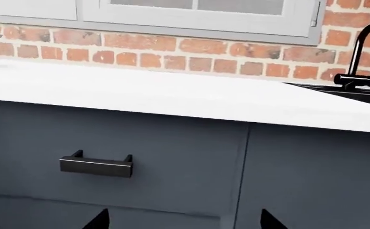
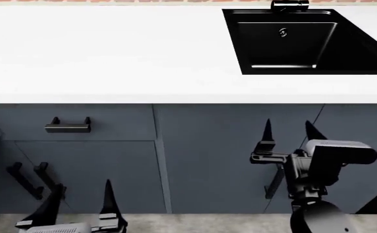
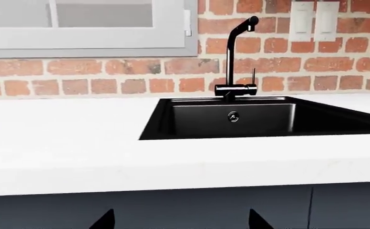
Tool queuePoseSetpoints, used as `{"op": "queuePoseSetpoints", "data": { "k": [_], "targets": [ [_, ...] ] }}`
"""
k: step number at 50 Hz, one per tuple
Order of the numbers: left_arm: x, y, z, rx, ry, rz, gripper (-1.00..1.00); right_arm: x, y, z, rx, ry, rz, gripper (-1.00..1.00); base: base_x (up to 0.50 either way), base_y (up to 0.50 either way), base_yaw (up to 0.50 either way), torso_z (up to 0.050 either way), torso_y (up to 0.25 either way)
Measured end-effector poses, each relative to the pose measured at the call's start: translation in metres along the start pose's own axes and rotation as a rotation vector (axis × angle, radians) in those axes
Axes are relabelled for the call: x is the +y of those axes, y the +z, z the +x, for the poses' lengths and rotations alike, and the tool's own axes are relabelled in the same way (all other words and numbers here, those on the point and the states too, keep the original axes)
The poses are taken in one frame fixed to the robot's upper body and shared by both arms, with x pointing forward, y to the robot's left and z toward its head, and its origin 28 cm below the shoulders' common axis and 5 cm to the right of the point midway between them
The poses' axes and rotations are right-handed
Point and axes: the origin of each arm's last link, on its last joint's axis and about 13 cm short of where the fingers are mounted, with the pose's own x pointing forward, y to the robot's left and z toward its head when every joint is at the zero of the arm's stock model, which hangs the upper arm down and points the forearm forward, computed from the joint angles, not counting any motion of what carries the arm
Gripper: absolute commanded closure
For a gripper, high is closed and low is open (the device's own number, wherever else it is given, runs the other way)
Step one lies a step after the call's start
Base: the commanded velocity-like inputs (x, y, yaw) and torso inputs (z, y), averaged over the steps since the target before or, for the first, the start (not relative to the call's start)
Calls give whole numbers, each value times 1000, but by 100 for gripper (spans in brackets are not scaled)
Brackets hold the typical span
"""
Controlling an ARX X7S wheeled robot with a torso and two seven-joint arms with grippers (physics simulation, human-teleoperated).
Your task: Place the bar in the bowl and close the drawer.
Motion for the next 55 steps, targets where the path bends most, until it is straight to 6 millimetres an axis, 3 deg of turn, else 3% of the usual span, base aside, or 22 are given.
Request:
{"op": "queuePoseSetpoints", "data": {
  "k": [9, 36, 55],
  "targets": [
    [-1, -2, -3, -49, 40, 33, -100, 1, -4, -4, 6, 4, 14, -100, 0, 0, 0, 0, 0],
    [-3, 6, -5, -106, 78, 44, -100, 5, -12, -6, 24, 33, 25, -100, -117, -10, 498, 0, 0],
    [-2, 5, -6, -112, 87, 36, -100, 10, -13, 7, 32, 57, 0, -100, -133, -30, 500, 0, 0]
  ]
}}
